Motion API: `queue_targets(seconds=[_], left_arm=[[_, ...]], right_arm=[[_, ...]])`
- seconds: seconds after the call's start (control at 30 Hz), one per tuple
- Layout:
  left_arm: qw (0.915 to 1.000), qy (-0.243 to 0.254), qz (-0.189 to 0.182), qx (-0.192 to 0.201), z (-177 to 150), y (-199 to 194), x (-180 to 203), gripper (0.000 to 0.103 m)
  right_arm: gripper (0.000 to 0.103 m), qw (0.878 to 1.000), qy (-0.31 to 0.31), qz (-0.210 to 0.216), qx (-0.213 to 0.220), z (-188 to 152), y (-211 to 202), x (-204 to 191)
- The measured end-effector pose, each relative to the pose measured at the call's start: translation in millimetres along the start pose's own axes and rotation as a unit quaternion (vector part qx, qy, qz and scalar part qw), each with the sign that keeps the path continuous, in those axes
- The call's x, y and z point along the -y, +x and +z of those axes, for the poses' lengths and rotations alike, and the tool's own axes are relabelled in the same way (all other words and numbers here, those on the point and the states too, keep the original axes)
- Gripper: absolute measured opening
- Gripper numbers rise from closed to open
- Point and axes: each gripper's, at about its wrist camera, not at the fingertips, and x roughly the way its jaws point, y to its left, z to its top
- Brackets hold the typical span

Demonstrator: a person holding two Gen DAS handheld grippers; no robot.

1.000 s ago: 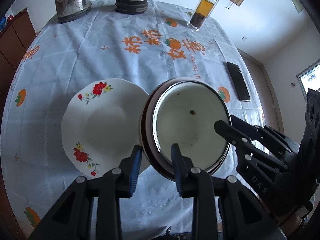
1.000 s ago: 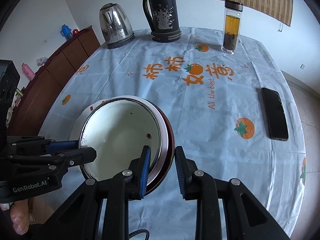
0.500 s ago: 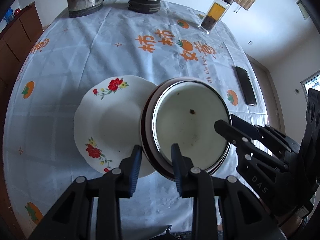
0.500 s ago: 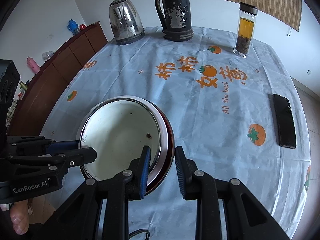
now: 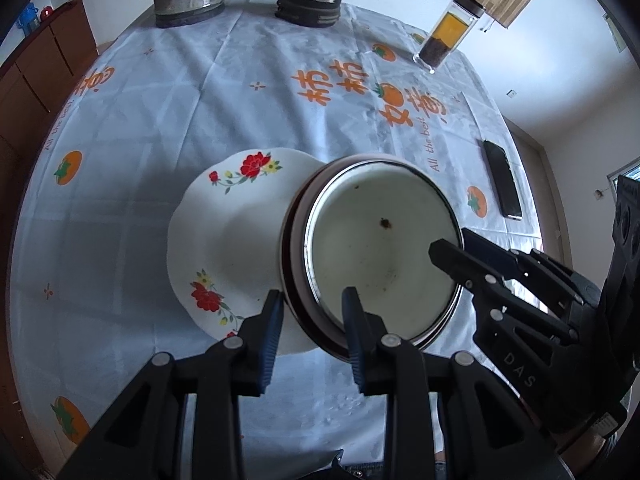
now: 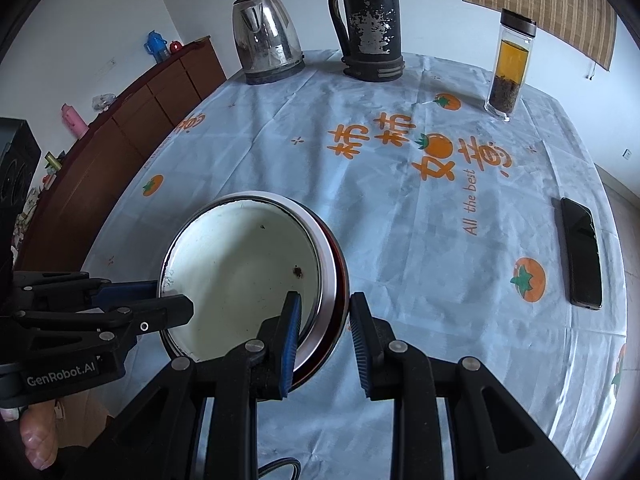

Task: Organize plates and bowls
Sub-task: 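Carry the bowl stack with both grippers over the red-flower plate stack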

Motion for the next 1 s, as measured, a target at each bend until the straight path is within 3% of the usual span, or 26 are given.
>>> queue_targets(seconds=[1.0], left_arm=[[0.999,-0.04,0.02,-0.005,2,4,-38,0.028]], right_arm=[[0.027,0.999,-0.037,0.023,-0.018,16,25,-34]])
